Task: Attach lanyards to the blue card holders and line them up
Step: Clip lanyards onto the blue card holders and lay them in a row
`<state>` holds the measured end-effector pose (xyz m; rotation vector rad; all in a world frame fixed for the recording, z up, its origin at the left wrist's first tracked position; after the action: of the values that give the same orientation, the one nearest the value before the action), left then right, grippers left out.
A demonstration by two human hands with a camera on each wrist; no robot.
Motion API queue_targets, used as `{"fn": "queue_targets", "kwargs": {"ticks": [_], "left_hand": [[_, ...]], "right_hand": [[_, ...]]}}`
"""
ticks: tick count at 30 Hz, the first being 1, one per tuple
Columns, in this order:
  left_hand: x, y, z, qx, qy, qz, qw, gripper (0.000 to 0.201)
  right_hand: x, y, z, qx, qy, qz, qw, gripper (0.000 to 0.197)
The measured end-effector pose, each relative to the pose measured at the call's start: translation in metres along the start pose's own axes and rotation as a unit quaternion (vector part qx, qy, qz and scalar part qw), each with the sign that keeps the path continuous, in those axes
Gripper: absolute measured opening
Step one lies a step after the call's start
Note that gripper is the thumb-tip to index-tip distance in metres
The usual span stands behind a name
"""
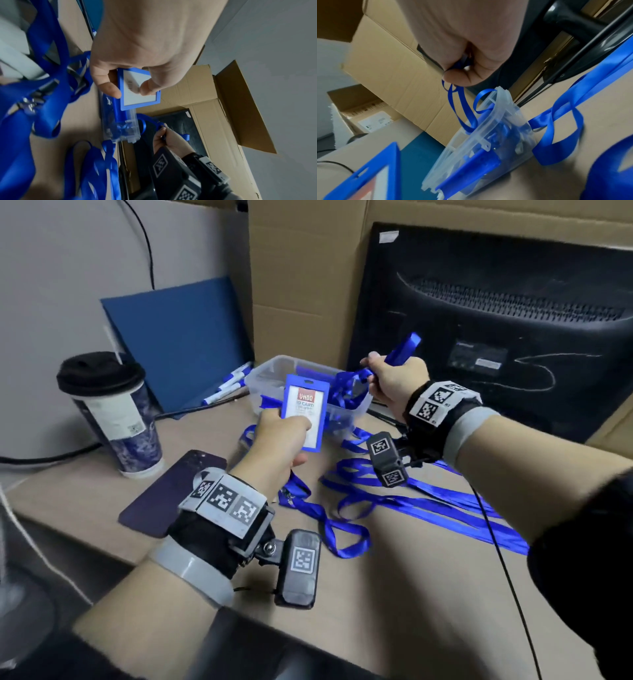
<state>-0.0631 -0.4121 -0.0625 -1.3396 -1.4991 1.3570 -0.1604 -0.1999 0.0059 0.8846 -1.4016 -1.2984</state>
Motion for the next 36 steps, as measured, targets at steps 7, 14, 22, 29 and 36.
{"fn": "queue_targets", "kwargs": {"ticks": [7,14,22,29,36], "left_hand": [[-0.015,0.017,0.032,-0.003,-0.026,0.025,0.999,0.033],[-0.014,0.025,0.036,-0.004,-0.032,0.032,0.999,0.030],[-0.036,0.026,0.013,0.002,-0.032,0.026,0.999,0.028],[-0.058,0.018,-0.015,-0.010,-0.033,-0.044,0.998,0.025],[-0.083,0.025,-0.040,-0.024,-0.047,-0.018,0.998,0.037]], "right_hand": [[0.023,-0.039,0.042,0.041,0.021,-0.075,0.996,0.037],[0.037,-0.053,0.035,0.079,0.117,-0.211,0.967,0.064],[0.027,-0.036,-0.001,0.082,0.116,-0.052,0.989,0.024],[0.047,-0.055,-0.106,0.175,0.309,-0.247,0.902,0.009],[0.067,-0.082,-0.167,0.150,0.335,-0.386,0.846,0.015]]}}
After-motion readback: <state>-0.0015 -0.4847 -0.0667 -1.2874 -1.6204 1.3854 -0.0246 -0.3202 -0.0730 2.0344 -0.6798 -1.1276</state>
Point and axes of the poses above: each hand's wrist, its own z-axis towards the middle knuckle, its own x-axis out of the palm, y = z × x, the point moved 8 cm from there along z, towards the middle knuckle, and after that the axes turned 9 degrees about z, right-handed, at the moved point
